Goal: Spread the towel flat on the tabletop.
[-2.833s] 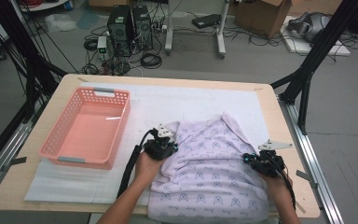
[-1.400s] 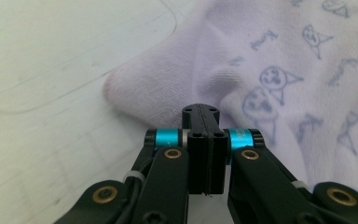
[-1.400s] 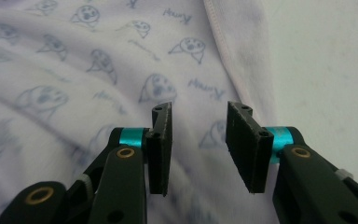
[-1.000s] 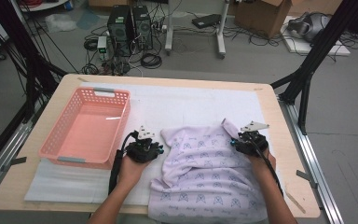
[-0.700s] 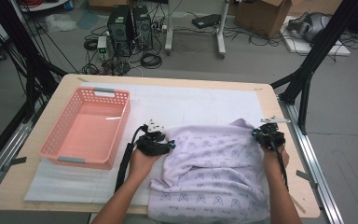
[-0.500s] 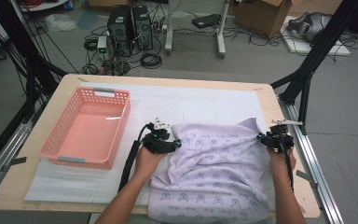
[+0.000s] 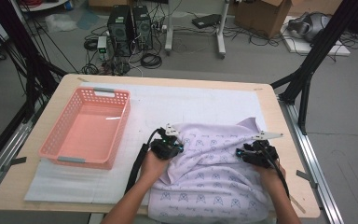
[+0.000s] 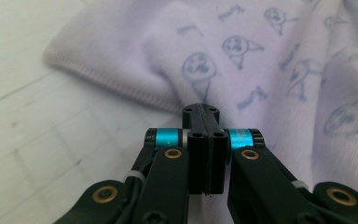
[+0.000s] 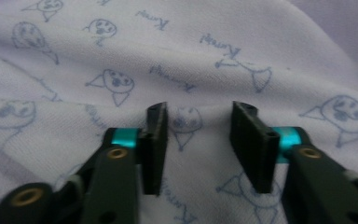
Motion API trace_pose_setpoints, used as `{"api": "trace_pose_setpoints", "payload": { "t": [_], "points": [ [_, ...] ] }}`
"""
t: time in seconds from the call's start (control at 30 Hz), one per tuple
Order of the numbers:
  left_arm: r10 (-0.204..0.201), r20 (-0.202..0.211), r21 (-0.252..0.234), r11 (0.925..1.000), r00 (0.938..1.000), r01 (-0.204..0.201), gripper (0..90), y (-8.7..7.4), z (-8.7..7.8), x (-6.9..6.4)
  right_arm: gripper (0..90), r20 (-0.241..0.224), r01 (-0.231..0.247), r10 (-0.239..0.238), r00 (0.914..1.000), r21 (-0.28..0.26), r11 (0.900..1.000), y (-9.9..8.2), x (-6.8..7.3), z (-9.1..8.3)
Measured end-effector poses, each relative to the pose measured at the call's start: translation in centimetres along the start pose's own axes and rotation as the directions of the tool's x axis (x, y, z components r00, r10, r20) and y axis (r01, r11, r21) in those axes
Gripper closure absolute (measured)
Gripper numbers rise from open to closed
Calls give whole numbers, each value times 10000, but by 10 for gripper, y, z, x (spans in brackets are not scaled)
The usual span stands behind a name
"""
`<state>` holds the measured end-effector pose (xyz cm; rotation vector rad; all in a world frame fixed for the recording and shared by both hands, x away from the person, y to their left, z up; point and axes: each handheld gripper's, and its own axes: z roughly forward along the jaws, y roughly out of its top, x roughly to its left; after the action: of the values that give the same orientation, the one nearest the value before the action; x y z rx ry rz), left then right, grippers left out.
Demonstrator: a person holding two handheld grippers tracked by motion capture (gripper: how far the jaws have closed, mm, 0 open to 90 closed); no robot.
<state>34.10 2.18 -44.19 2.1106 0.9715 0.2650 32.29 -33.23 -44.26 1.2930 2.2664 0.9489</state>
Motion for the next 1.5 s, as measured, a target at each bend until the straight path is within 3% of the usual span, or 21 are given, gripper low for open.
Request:
{"api": "trace_pose_setpoints", "payload": {
  "t": [0.03, 0.07, 0.13, 0.2, 0.27, 0.33, 0.43, 0.53, 0.57, 0.6, 0.63, 0.7, 0.83, 1.0, 1.1, 1.17, 1.23, 1.27, 1.33, 1.5],
  "points": [
    [39, -46, -54, 10000, 10000, -39, 897, -2, -3, 1, 806, -155, -60, 59, 9999, -16, 10000, 0, 0, -2],
    [64, -13, -17, 10000, 10000, -64, 898, -4, -6, 2, 863, -476, -8, 10, 9989, 45, 10000, -1, -1, -3],
    [24, -11, -164, 9999, 10000, -24, 897, -9, -11, 3, 878, -554, 144, -135, 9984, 159, 9998, -4, 1, -7],
    [-275, 48, -692, 9972, 9996, 278, 879, -10, -14, 7, 877, -799, 216, -195, 9966, 255, 9994, -6, 3, -12],
    [-734, 214, -1188, 9901, 9971, 754, 670, -8, -13, 10, 874, -904, 273, -250, 9956, 244, 9993, -9, 5, -15],
    [-861, 311, -1442, 9855, 9958, 898, 587, -4, -9, 8, 795, -821, 256, -253, 9963, 21, 9997, -11, 6, -18],
    [-894, 457, -1370, 9860, 9949, 949, 500, 2, 3, 3, 610, -644, 243, -269, 9976, -407, 9989, -10, 11, -20],
    [-447, 347, -769, 9959, 9984, 473, 462, 9, 18, -7, 583, -203, 666, -666, 9976, -9, 9978, -10, 17, -13],
    [-161, 126, -666, 9976, 9998, 169, 479, 9, 21, -11, 613, -137, 681, -682, 9976, -26, 9977, -11, 18, -10],
    [387, -538, -527, 9977, 9978, -416, 520, 9, 21, -17, 665, -265, 599, -602, 9978, -150, 9981, -12, 18, -10],
    [623, -598, -517, 9965, 9963, -654, 623, 9, 21, -18, 773, -330, 573, -578, 9978, -163, 9982, -12, 18, -11],
    [412, -228, -273, 9988, 9989, -418, 827, 9, 16, -17, 858, -553, 674, -680, 9961, -130, 9976, -13, 20, -13],
    [834, -76, 4, 9965, 9965, -834, 842, 0, -1, -18, 875, -1161, 610, -598, 9914, 64, 9981, -17, 20, -23],
    [342, 787, -293, 9991, 9963, -320, 838, -28, -28, -12, 875, -1826, 602, -595, 9814, -17, 9982, -29, 24, -41],
    [447, 1286, -390, 9984, 9907, -400, 834, -41, -40, -15, 865, -2285, 437, -394, 9727, 138, 9989, -33, 26, -48],
    [511, 1566, -479, 9979, 9863, -441, 814, -43, -46, -17, 784, -2574, 473, -391, 9655, 258, 9985, -33, 28, -51],
    [577, 1455, -713, 9963, 9877, -477, 700, -41, -50, -16, 722, -2419, 541, -528, 9689, -12, 9985, -29, 29, -55],
    [465, 1352, -838, 9959, 9897, -353, 610, -38, -51, -14, 683, -2314, 580, -613, 9709, -210, 9981, -26, 29, -56],
    [250, 1080, -1209, 9926, 9938, -118, 513, -32, -52, -6, 655, -2099, 377, -494, 9765, -593, 9975, -18, 27, -57],
    [-185, 328, -1836, 9827, 9993, 242, 456, -17, -49, 16, 639, -1319, -169, -34, 9913, -1530, 9881, 0, 16, -52]
  ]
}}
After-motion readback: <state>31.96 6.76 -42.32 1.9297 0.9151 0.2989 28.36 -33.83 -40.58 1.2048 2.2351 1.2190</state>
